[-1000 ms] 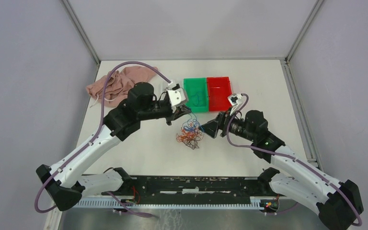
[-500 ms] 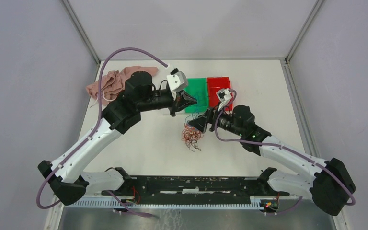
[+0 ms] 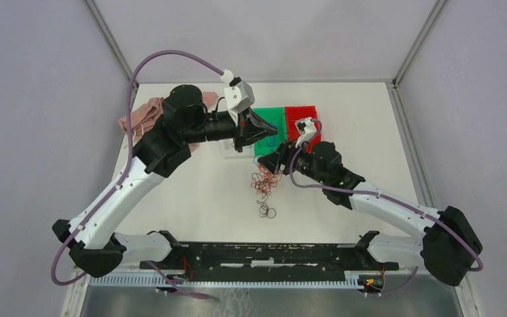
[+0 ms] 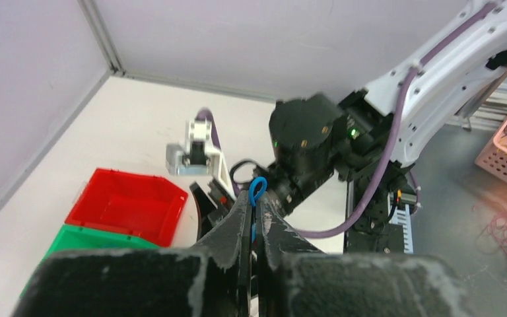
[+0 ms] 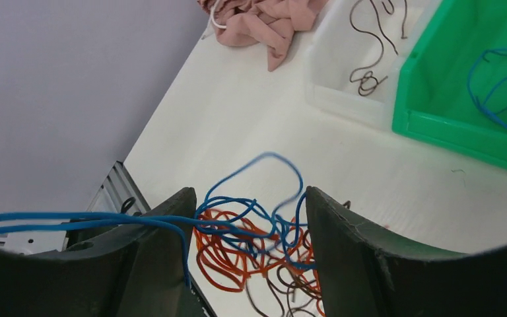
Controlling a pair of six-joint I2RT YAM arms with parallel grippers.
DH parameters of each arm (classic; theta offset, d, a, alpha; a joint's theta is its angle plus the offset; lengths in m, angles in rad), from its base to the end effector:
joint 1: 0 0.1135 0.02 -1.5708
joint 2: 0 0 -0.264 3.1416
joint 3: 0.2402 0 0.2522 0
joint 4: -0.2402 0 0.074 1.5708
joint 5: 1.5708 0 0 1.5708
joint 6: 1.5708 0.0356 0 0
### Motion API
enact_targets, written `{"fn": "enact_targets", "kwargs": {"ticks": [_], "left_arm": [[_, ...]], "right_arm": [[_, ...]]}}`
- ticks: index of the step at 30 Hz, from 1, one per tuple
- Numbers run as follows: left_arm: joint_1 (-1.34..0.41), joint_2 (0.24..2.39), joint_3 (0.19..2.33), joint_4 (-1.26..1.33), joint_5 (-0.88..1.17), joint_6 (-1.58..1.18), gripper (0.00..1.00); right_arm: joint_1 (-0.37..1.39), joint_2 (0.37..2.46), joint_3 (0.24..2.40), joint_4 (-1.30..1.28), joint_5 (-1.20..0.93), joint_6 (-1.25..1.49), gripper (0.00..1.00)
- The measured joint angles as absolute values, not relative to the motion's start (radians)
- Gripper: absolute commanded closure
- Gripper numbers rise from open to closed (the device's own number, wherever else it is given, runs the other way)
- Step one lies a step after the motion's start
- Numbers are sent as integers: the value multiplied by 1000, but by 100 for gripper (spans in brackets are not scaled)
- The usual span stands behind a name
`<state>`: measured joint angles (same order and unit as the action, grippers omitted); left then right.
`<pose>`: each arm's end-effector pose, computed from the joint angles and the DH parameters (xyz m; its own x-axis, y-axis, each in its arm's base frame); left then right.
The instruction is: Untangle the cables
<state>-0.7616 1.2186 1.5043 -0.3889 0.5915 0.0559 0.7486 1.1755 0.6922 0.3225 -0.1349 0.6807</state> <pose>0.1673 -0.1869 0.4772 -0.0200 0.0832 -0.9963 0.9769 0.2137 -0.0018 0.1953 0.1879 0.2789 -0.5768 0.3154 -0.7536 -0.5259 0.5626 0.6380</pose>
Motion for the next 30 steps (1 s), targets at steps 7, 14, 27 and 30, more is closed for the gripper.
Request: {"fn": "enact_targets", "kwargs": {"ticks": [7,14,27,30], "left_arm": [[-762,1230,1623,-385,607,44,97],[-762,1231,1707,-365,611,45,97],[-762,1258,1837,-330,584,54,97],[-762,1261,1832,-329,578,67,97]], "right_arm": [[749,1221,603,316,-83,707,38],[751,1228,530,315,-48,721,38],[751,1230,445,330,-42,743,35],[751,1167,448,285,-40,739,34]]}}
